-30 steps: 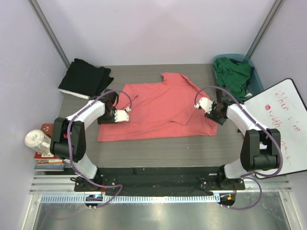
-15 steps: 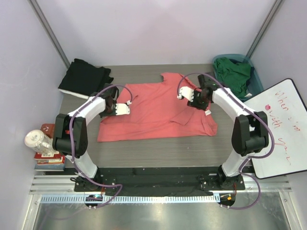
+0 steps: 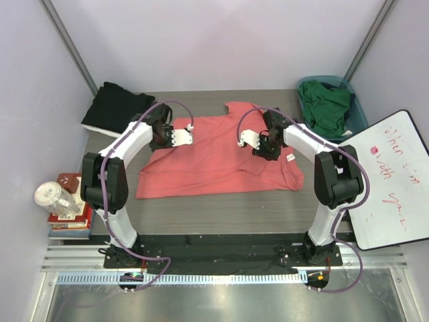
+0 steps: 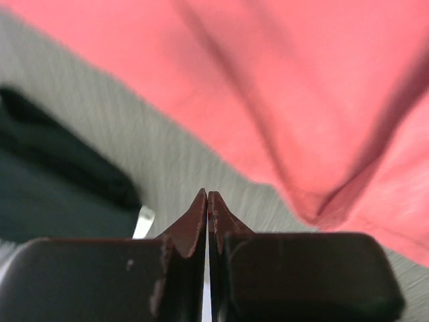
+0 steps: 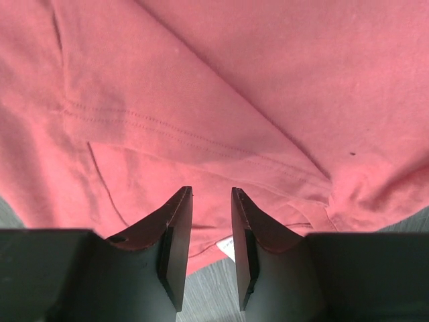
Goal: Fold and stack the t-shirts
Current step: Fold the flattened tshirt in 1/3 of the way
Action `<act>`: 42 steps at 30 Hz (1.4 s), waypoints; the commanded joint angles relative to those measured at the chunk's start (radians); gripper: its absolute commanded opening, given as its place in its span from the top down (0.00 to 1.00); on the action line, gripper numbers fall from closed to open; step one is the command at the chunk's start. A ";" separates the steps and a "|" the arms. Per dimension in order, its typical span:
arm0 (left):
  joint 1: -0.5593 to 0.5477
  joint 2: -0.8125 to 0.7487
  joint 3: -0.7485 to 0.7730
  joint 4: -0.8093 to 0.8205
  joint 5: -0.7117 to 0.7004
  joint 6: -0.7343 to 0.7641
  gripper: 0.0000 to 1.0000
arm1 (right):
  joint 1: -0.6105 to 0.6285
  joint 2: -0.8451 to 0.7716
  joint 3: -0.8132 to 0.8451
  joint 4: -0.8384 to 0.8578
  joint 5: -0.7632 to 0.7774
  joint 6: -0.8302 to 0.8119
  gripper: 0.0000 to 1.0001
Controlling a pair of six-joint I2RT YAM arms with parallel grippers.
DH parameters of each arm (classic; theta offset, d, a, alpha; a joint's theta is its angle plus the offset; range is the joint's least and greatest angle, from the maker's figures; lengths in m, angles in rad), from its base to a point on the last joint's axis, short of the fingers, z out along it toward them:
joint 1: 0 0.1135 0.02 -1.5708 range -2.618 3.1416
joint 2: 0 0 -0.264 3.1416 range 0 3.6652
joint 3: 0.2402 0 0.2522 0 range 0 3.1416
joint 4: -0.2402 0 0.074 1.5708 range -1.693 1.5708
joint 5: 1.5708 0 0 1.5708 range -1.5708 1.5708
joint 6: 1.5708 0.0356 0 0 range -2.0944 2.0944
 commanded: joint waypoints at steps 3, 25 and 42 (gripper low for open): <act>-0.080 0.064 -0.007 0.000 0.099 0.035 0.86 | 0.012 0.039 0.013 0.075 0.015 0.081 0.64; -0.132 0.414 0.354 0.301 -0.030 -0.097 0.61 | 0.020 0.044 -0.010 0.116 0.031 0.119 0.63; -0.146 0.398 0.279 0.289 -0.019 -0.083 0.95 | 0.020 0.067 0.022 0.124 0.035 0.110 0.68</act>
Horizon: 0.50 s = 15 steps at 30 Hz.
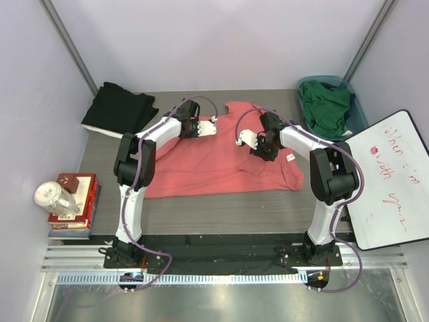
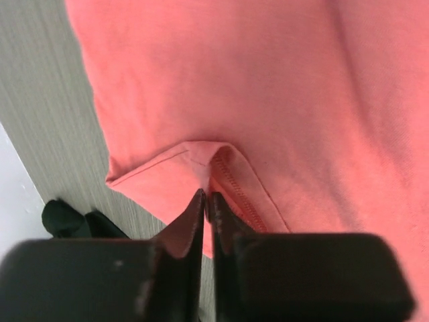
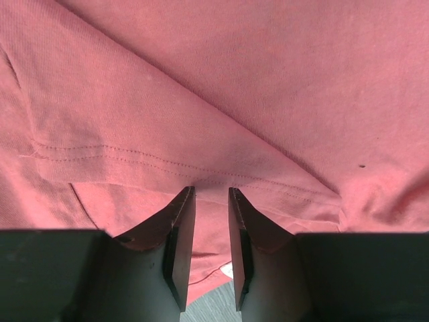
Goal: Fold and stack the t-shirts
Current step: Fold the flattened tshirt in 1/3 of the way
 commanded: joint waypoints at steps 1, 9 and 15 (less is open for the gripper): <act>-0.008 -0.008 -0.019 0.012 0.002 -0.002 1.00 | 0.007 0.008 0.041 0.024 0.005 0.007 0.69; -0.002 -0.019 -0.023 0.120 -0.081 -0.031 1.00 | 0.007 0.011 0.039 0.026 0.004 0.009 0.71; 0.013 -0.021 -0.002 0.200 -0.173 -0.031 1.00 | 0.007 0.017 0.045 0.026 -0.001 0.012 0.71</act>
